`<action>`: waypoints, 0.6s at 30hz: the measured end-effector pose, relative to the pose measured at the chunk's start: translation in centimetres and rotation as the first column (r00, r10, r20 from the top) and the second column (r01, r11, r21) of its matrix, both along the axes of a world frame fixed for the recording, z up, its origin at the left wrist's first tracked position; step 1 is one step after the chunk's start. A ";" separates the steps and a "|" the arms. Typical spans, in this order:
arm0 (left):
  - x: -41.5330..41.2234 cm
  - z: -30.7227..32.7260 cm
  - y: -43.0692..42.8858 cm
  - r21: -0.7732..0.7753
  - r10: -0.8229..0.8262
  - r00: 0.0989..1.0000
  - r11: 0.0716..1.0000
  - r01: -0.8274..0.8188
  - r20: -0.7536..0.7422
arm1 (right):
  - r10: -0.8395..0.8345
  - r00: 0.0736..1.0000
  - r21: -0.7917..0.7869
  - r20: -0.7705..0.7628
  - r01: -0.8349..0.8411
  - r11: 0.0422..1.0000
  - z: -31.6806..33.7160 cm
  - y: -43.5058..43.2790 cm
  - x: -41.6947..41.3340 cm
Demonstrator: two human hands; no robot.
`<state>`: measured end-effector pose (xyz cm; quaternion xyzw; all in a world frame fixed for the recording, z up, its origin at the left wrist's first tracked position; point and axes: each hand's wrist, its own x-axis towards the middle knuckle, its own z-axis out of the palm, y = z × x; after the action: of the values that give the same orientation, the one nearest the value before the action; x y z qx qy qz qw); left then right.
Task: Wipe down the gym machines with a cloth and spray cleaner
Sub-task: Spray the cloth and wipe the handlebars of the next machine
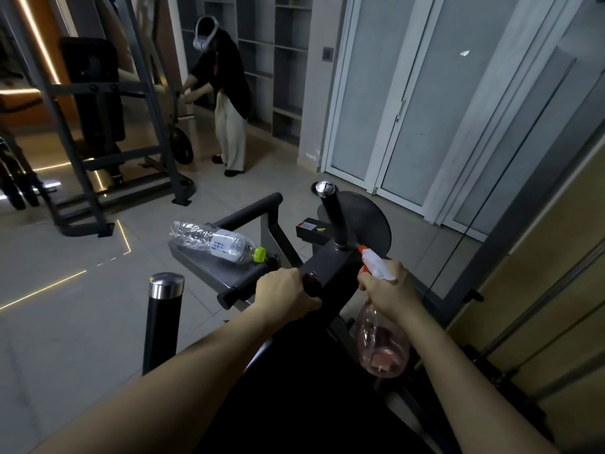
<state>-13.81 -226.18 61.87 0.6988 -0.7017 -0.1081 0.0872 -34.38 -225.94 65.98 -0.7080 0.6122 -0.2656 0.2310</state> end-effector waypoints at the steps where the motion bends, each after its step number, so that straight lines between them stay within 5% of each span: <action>1: 0.1 -0.2 0.1 -0.012 -0.005 1.000 1.000 0.005 -0.003 | -0.007 1.000 0.042 0.030 0.006 0.999 -0.1 -0.2 -0.4; 6: 0.3 -0.5 0.7 -0.059 -0.044 0.999 0.997 0.044 0.005 | 0.012 0.957 0.201 0.289 -0.073 0.977 -0.8 -2.5 -3.9; 10: 0.0 -1.0 1.4 -0.162 -0.072 0.997 0.984 0.070 -0.008 | -0.078 0.815 0.338 0.575 -0.149 0.929 -1.2 -5.5 -7.1; 18: -0.1 -1.9 1.6 -0.268 -0.063 0.992 0.963 0.031 -0.114 | 0.067 0.860 0.356 0.507 -0.279 0.892 1.1 -10.6 -9.7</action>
<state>-13.86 -224.61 59.97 0.6560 -0.7197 -0.0573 0.2200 -44.07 -236.54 67.08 -0.6066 0.5099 -0.2736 0.5451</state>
